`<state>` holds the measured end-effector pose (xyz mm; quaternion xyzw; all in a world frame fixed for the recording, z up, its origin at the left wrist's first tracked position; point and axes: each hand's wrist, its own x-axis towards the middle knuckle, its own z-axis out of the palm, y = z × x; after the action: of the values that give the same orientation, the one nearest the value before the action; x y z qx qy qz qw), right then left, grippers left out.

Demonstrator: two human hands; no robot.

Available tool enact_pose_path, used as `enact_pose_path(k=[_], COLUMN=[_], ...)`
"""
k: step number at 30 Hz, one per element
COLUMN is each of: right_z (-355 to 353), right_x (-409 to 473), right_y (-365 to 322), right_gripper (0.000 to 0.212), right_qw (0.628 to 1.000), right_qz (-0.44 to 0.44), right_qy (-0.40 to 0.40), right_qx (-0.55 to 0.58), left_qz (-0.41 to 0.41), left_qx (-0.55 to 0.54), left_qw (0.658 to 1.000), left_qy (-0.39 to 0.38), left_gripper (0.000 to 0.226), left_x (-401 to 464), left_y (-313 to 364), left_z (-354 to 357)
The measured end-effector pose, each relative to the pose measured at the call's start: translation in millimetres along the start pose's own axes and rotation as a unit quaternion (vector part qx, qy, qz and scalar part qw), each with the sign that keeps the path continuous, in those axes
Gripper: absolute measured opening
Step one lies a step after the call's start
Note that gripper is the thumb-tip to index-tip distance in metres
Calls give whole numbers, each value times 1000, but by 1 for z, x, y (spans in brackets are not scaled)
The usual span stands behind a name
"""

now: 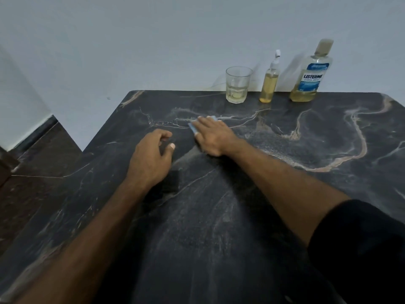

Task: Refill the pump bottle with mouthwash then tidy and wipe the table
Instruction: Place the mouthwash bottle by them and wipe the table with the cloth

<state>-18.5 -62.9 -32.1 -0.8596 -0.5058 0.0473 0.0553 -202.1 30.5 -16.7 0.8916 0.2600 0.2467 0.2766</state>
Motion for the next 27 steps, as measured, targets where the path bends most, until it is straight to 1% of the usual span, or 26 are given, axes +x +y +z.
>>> enact_pose_path(k=[4, 6, 12, 15, 17, 20, 24, 27], right_z=[-7, -9, 2, -3, -6, -9, -15, -17], right_x=[-36, -69, -193, -230, -237, -228, -183, -144], right_y=[67, 84, 90, 101, 114, 140, 175, 179], right_gripper=[55, 54, 56, 56, 56, 56, 56, 57], right_qw=[996, 993, 994, 994, 992, 984, 967, 966], right_qz=[92, 115, 94, 105, 118, 171, 246, 253], right_qy=[17, 32, 40, 33, 37, 54, 53, 47], right_qx=[6, 11, 30, 26, 15, 14, 25, 16], left_qz=[40, 57, 105, 112, 107, 113, 107, 104], left_qx=[41, 57, 74, 92, 118, 163, 185, 193], left_qw=[995, 991, 974, 961, 952, 939, 931, 927], left_qy=[-76, -103, -184, -237, -260, -281, -295, -304], left_gripper=[38, 43, 55, 59, 66, 72, 71, 70], left_x=[-6, -9, -11, -7, -4, 1, 5, 7], left_y=[18, 33, 82, 93, 93, 89, 88, 90], left_z=[15, 25, 58, 69, 73, 74, 75, 75])
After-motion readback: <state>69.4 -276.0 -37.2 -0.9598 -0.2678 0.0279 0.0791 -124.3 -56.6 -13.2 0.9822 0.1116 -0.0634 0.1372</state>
